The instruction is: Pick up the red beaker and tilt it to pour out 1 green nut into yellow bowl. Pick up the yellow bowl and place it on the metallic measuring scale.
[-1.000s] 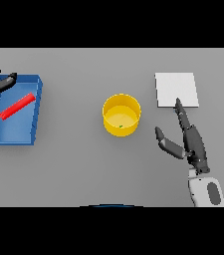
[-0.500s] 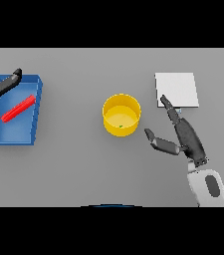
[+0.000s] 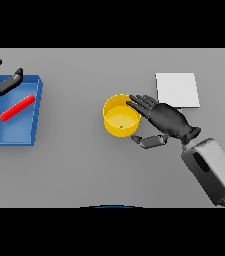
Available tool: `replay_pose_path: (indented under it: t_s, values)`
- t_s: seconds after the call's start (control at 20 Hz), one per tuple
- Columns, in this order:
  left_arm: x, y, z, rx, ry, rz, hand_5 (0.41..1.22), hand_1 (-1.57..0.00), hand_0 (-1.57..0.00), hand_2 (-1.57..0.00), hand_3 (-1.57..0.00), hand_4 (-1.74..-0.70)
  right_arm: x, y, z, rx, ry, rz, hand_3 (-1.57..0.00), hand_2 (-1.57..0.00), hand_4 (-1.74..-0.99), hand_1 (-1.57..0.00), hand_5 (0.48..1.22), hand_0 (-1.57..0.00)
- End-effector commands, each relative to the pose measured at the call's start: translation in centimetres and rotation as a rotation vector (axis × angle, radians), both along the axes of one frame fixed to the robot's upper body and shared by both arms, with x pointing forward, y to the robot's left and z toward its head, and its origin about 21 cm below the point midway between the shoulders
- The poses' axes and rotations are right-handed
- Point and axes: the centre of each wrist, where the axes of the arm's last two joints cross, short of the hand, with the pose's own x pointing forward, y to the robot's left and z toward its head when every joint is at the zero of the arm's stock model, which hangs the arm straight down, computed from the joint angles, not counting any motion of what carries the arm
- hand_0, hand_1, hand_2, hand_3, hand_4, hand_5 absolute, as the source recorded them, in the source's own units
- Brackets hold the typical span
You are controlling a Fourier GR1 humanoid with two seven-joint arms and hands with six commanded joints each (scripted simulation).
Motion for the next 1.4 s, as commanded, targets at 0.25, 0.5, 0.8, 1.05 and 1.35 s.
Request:
replay_pose_path:
  t_s: [0.25, 0.5, 0.8, 1.05, 1.35]
  values:
    - [-0.4, 0.7, 0.0, 0.013, 0.005, -0.004, 0.695, 0.0, 0.0, 0.0, 0.0, -0.81, 2.5, 2.0, -0.4, -0.208, 0.004, 0.147, 0.0, 0.0, -1.154, 0.0, 0.639, 0.0]
    - [-0.5, 0.7, -0.2, 0.013, 0.0, 0.007, 0.696, 0.0, 0.0, 0.0, 0.0, -0.81, 4.1, 4.2, -1.0, -0.329, 0.061, 0.244, 0.0, 0.0, -1.161, 0.0, 0.658, 0.0]
    - [-0.1, 1.2, 0.2, 0.025, 0.004, -0.006, 0.706, 0.0, 0.0, 0.0, 0.0, -0.8, 5.3, 5.5, -1.4, -0.455, 0.12, 0.273, 0.0, 0.0, -1.177, 0.0, 0.673, 0.0]
    - [0.0, 1.6, 0.2, 0.034, 0.015, -0.004, 0.711, 0.0, 0.0, 0.0, 0.0, -0.79, 5.9, 6.2, -2.0, -0.489, 0.145, 0.26, -0.02, 0.0, -1.195, 0.0, 0.708, 0.0]
    - [-0.1, 1.5, 0.0, 0.024, 0.003, -0.014, 0.71, 0.0, 0.0, 0.0, 0.0, -0.79, 5.7, 6.7, -2.6, -0.47, 0.146, 0.292, -0.57, -0.59, -1.435, -0.64, 1.01, -0.68]
